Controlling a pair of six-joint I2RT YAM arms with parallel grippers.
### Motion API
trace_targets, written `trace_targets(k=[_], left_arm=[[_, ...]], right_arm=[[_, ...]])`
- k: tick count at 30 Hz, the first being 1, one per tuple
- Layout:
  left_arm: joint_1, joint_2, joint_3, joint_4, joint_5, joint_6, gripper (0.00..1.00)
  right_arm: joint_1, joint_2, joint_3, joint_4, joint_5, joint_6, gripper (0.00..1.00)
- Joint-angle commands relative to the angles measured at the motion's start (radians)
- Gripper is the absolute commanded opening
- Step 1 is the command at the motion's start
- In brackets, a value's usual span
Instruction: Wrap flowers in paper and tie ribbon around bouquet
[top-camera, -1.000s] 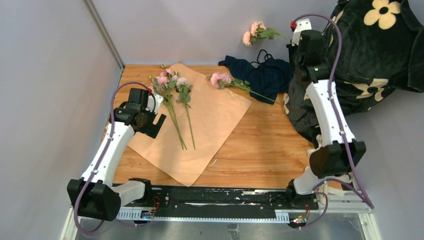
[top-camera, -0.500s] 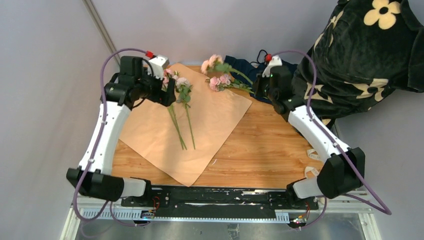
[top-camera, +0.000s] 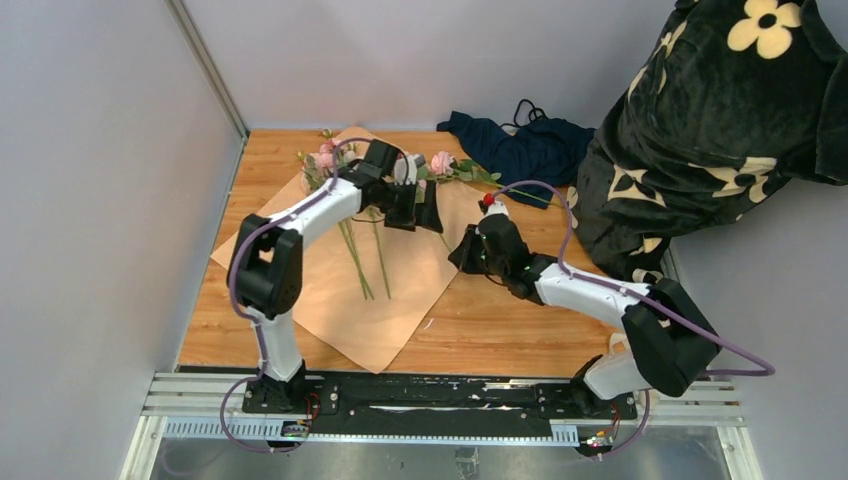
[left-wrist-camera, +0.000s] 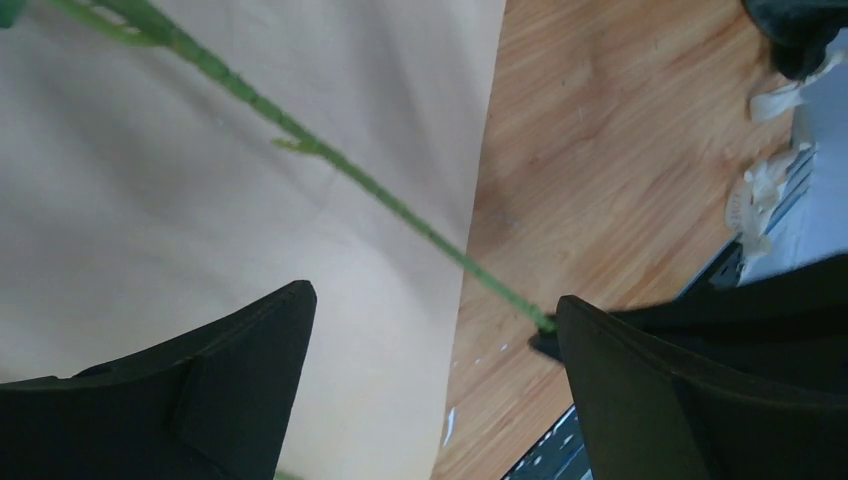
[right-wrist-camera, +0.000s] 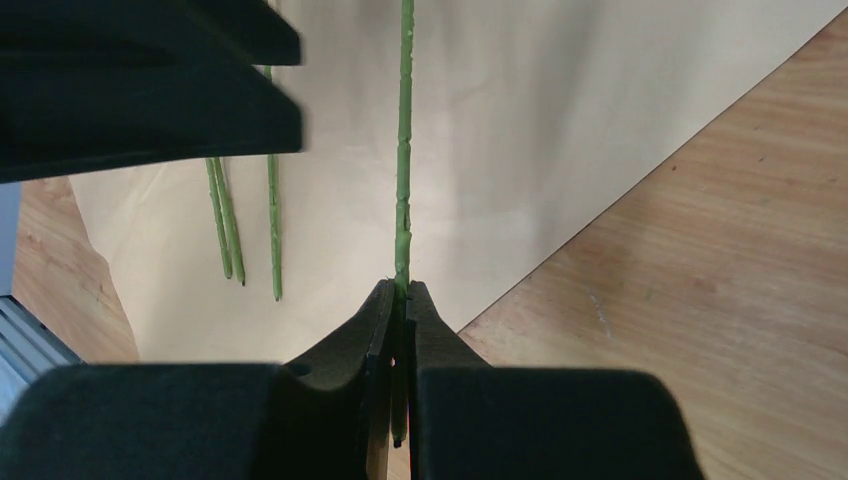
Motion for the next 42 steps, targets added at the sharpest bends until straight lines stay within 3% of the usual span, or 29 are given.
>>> trace_targets(k=[1,7,9,10,11,14,15,20,26,29,32,35,42], left_arm=[[-0.015,0.114,0.007,0.177,-0.005,-0.201,1.0],[-0.016,0.212,0.029,0.178,-0.037,-0.226,0.99],[-0.016,0.225,0.03,0.202,-0.026,-0.239,0.89],[-0.017,0.233,0.032,0.21,-0.018,-0.247,0.8],[-0.016,0.239,0.04,0.213,-0.006,-0.257,0.65],[-0.016,0.244,0.053,0.215,0.054,-0.299,0.07],[-0.016,0.236,0.056,0.213,0.073,-0.312,0.0],[-0.01,0.112,0.049,0.159,0.106,-0.331,0.0],[0.039,-0.127,0.018,0.105,0.03,-0.234,0.0],[0.071,-0.23,0.002,0.077,-0.063,-0.134,0.0],[0.127,-0.308,-0.118,0.114,-0.148,-0.162,0.0],[0.167,-0.316,-0.239,0.158,-0.194,-0.184,0.0],[0.171,-0.133,-0.352,0.201,-0.272,-0.206,0.0]], right_arm=[[0.052,0.047,-0.025,0.112,0.055,0.125,0.0],[0.079,0.074,-0.044,0.15,0.062,0.16,0.0],[0.084,0.084,-0.038,0.152,0.05,0.16,0.0],[0.086,0.09,-0.037,0.15,0.044,0.161,0.0],[0.087,0.091,-0.037,0.148,0.031,0.163,0.0],[0.087,0.065,-0.036,0.123,0.017,0.125,0.0],[0.085,0.056,-0.022,0.1,-0.014,0.085,0.0],[0.034,-0.08,0.119,-0.093,-0.136,-0.163,0.37],[-0.103,-0.245,0.278,-0.279,-0.36,-0.434,0.55],[-0.168,-0.234,0.36,-0.405,-0.314,-0.543,0.57],[-0.242,-0.112,0.454,-0.514,-0.256,-0.649,0.55],[-0.281,0.074,0.653,-0.642,-0.205,-0.79,0.54],[-0.3,0.585,1.203,-0.866,-0.108,-1.091,0.53]])
